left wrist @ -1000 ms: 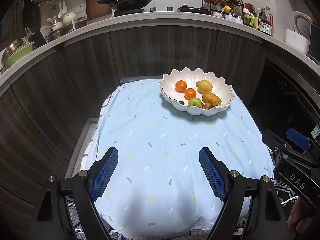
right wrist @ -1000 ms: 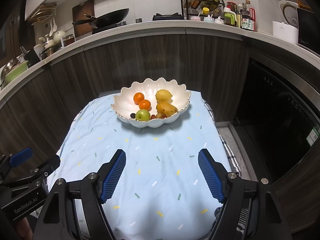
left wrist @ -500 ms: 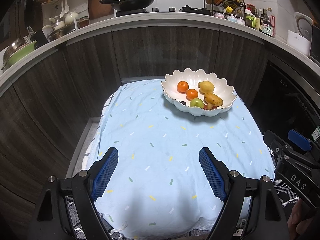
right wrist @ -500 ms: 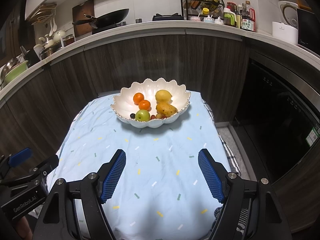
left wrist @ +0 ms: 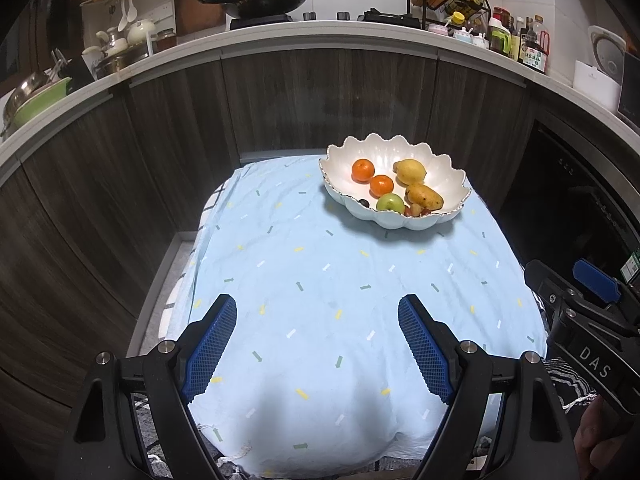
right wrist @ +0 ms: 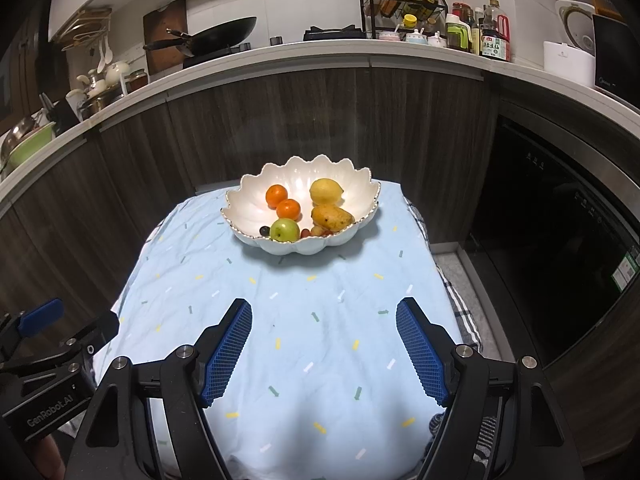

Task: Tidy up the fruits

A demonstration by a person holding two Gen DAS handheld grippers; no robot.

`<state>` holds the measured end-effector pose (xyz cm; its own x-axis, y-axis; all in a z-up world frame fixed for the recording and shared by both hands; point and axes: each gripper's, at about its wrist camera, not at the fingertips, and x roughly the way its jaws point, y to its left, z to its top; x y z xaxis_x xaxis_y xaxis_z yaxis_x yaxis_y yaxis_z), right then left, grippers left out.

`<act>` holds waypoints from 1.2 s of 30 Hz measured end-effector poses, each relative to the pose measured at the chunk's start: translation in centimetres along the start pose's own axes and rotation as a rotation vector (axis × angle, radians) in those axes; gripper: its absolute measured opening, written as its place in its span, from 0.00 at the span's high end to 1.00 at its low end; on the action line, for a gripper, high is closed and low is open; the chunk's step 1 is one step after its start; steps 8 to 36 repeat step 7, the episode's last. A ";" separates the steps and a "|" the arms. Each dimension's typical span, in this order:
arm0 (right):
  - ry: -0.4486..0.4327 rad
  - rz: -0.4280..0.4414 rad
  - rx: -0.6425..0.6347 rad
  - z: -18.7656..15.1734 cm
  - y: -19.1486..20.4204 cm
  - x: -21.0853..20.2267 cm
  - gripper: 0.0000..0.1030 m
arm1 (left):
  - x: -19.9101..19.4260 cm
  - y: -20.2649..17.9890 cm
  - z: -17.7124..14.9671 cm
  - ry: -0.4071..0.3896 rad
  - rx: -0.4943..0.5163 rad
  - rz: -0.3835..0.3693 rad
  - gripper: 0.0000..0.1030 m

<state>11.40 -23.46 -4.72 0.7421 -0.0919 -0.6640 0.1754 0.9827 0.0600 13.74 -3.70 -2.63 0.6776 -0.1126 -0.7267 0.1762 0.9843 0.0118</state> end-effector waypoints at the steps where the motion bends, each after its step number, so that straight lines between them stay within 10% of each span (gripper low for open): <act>1: 0.001 -0.001 0.000 0.0 0.0 0.0 0.27 | 0.0 0.0 0.0 0.000 -0.002 -0.001 0.19; 36: 0.010 -0.006 0.006 -0.2 0.4 0.4 0.27 | 0.5 0.0 -0.2 0.006 -0.005 0.003 0.19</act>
